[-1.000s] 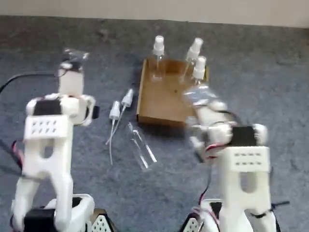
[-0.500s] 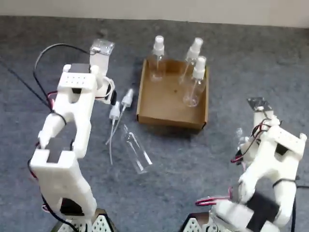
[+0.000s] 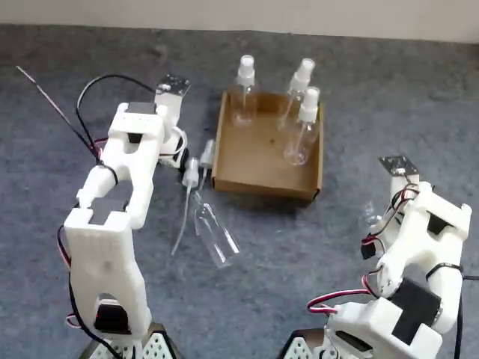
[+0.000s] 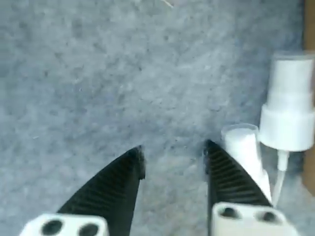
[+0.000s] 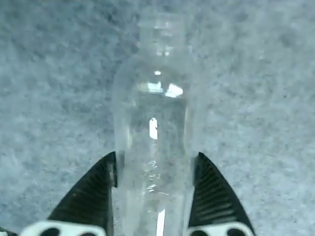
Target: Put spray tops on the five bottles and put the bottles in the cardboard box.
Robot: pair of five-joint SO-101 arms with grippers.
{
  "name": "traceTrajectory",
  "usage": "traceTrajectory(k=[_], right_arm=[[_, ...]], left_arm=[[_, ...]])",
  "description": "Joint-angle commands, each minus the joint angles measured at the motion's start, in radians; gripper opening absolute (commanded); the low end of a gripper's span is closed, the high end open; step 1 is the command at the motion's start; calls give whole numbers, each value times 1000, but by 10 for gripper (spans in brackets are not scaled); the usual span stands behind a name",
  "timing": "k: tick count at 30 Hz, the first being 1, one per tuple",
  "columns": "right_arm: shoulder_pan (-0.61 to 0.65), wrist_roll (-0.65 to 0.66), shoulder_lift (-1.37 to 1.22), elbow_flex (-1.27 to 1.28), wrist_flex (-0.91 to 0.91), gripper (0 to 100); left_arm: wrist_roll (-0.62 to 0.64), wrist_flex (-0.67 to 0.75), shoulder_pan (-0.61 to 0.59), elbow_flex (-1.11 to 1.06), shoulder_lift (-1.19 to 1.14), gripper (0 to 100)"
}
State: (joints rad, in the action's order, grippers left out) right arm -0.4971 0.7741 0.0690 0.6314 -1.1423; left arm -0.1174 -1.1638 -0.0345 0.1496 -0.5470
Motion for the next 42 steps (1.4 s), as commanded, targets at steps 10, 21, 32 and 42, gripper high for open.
traceTrajectory(k=[10, 21, 32, 42], right_arm=[[-2, 0, -2, -24, 15, 4], [-1, 0, -2, -21, 13, 4], [1, 2, -2, -21, 13, 4], [1, 0, -2, -22, 13, 5]], left_arm=[[5, -163, -5, 127, 229, 175], [3, -106, 76, 88, 93, 176], [-44, -84, 35, 91, -39, 171], [-48, -94, -65, 93, -44, 3]])
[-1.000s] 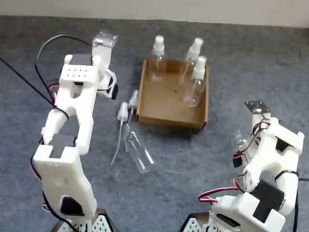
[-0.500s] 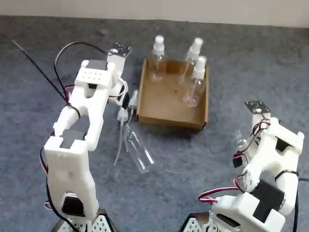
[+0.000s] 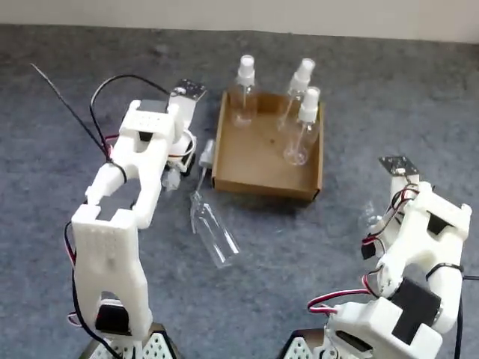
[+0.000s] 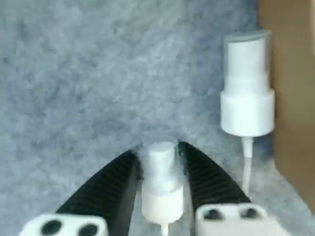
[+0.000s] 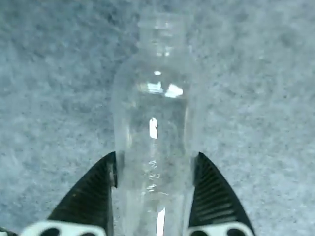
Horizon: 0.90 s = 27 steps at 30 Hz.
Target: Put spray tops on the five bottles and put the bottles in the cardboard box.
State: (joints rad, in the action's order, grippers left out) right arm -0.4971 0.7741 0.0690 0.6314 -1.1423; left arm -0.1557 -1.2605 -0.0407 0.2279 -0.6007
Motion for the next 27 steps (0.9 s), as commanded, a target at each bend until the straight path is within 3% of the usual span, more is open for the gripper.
traceTrajectory(k=[1, 6, 11, 21, 27], right_arm=[[-2, 0, -2, -22, 13, 11], [-8, -66, -2, -22, 13, 111], [-8, -103, -1, -25, 13, 146], [2, -150, -2, -203, -128, 289], [71, -201, -10, -335, -170, 297]], left_arm=[[-17, -8, -61, 15, 21, 2], [-49, -87, -51, 8, 125, 2], [-51, -138, -59, -30, 294, 2], [-43, -97, -2, -430, 773, 2], [37, -2, 15, -634, 995, 2]])
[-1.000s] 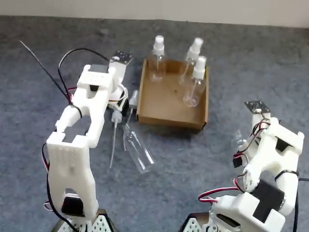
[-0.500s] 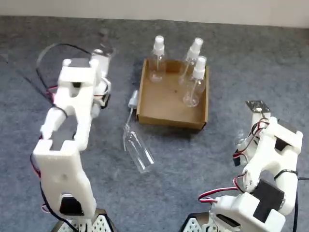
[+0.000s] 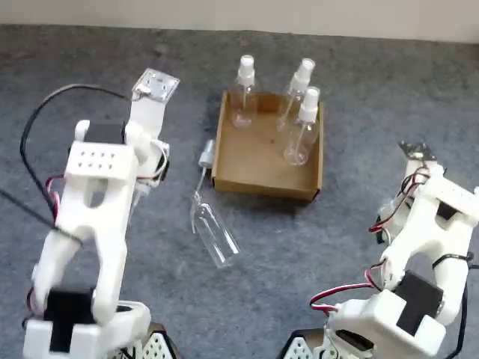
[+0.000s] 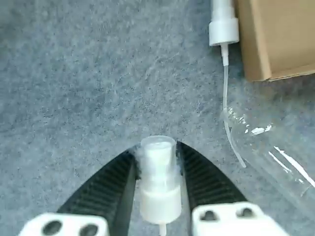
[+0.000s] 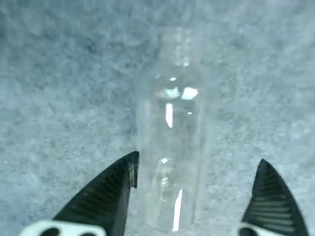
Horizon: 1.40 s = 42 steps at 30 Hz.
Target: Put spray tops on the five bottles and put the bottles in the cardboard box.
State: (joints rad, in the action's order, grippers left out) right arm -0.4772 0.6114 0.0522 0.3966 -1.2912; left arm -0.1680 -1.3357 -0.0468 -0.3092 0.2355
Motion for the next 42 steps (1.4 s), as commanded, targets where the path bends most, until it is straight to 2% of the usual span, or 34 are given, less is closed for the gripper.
traceTrajectory(k=[1, 8, 11, 16, 21, 28, 31, 34, 39, 42], right_arm=[[65, -61, 5, -122, -19, 296], [130, -80, -108, -186, -24, 296], [133, -78, -193, -222, -25, 293], [142, -80, -223, -234, -59, 221], [153, -84, -232, -229, -104, 220], [194, -86, -223, -93, -91, 220], [176, -153, -223, -67, -16, 217], [148, -163, -223, -67, 8, 217], [124, -163, -220, -77, -19, 221], [116, -163, -197, -183, -87, 221]], left_arm=[[58, 100, 21, -134, 186, 3], [57, 218, 21, -314, 289, 4], [57, 218, 21, -315, 289, 4], [57, 242, 21, -320, 289, 4], [57, 245, 21, -320, 289, 4], [58, 245, 21, -320, 289, 4], [58, 242, 21, -320, 289, 4], [58, 241, 21, -321, 289, 4], [58, 241, 21, -321, 289, 4], [57, 241, 21, -321, 289, 4]])
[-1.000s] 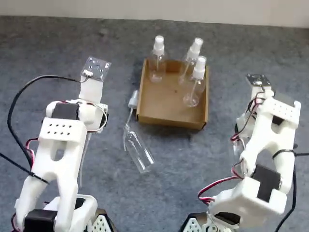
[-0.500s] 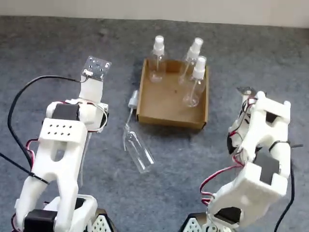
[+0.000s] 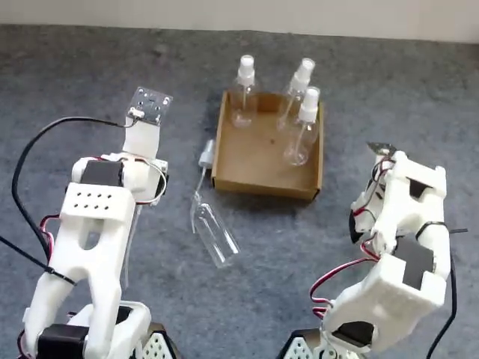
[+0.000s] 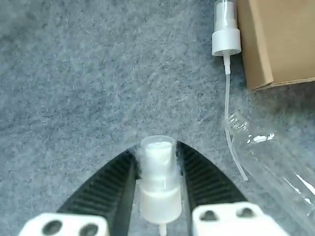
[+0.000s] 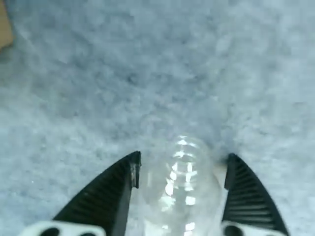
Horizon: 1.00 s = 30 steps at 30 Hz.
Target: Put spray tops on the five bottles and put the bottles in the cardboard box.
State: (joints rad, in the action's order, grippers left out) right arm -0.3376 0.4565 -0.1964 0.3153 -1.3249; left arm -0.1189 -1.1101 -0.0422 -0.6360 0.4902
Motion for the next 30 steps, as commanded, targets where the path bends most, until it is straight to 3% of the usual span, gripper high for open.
traceTrajectory(k=[1, 7, 14, 18, 23, 30], right_arm=[[-25, -6, 68, -136, -76, 221], [-18, 35, 255, -163, -196, 228], [-27, 112, 481, 185, -61, 279], [-22, 115, 456, 349, 21, 279], [-41, 114, 315, 314, 68, 273], [-119, 115, 162, 90, 65, 58]], left_arm=[[8, 17, 16, 5, 35, 4], [8, 18, 16, 5, 35, 4], [8, 15, 16, 5, 35, 4], [8, 12, 16, 5, 35, 4], [8, 12, 16, 4, 35, 4], [8, 20, 16, -15, 35, 4]])
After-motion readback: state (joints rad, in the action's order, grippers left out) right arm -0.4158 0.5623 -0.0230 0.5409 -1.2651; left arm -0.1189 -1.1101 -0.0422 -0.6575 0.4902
